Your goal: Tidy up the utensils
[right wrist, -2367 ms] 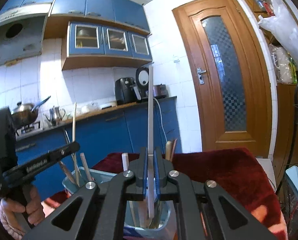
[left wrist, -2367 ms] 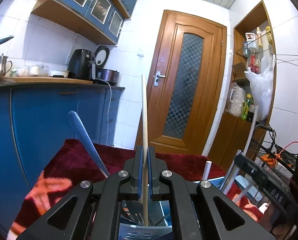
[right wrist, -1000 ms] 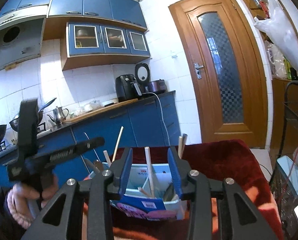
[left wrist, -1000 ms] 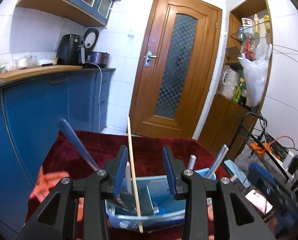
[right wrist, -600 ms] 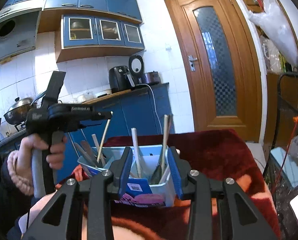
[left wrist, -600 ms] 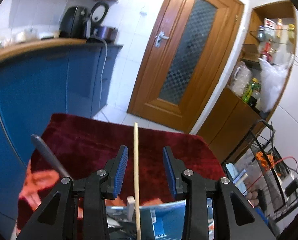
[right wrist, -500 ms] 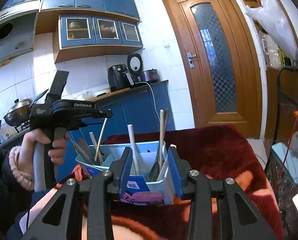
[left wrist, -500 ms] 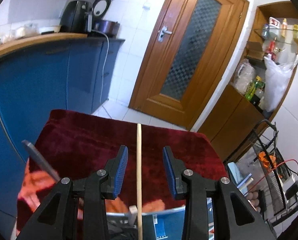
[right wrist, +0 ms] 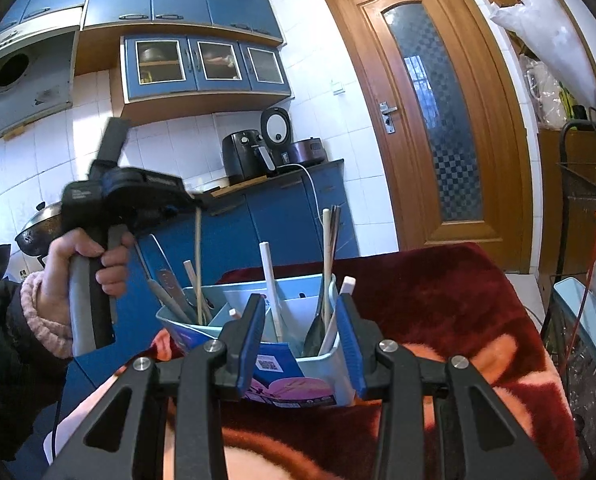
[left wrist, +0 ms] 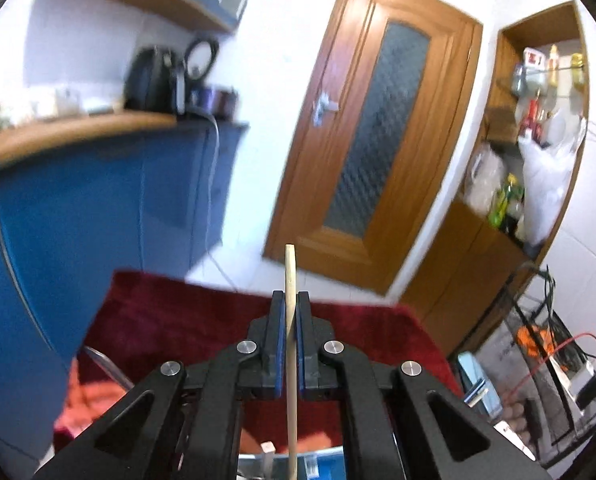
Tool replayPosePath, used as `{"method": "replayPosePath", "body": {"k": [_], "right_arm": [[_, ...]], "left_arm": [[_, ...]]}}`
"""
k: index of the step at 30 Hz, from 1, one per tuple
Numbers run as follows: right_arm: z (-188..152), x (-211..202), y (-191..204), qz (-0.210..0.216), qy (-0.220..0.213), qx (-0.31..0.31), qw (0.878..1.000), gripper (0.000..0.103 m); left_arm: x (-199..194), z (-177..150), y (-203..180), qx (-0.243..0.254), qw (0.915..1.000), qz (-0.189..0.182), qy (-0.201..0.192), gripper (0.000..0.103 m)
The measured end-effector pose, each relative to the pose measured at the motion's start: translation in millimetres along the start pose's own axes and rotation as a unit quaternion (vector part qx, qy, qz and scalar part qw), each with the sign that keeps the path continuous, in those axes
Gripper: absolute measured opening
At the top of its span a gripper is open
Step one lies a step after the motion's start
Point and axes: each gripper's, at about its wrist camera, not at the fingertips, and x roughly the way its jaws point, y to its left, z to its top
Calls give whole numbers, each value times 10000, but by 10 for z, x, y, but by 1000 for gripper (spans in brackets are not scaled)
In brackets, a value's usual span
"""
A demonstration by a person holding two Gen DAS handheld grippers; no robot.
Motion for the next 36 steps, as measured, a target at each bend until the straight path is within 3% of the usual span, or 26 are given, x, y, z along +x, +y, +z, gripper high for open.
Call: {"method": "replayPosePath", "body": {"k": [3,6,18,29,36], "right_arm": [[-10,12,0,-7,39,15,10000,40],[0,-21,6,1,23,36,10000,40],[-31,-315,72,-32,-86,156,9998,41],[-85,-477,98,-135,-193,79,9997,45],[-138,-375,24,-130,-54,257,9996,45]], "left_arm": [[-177,-62,-75,271,9985,124,-451,4],[-287,-169,-105,376,9975,107,-597,4],[-523,-501,-70,505,9972,192,-526,5],[-378,-181,128,-115,9985,-90,-525,4],[-397,-324,43,307,9968,225,-700,4]]}}
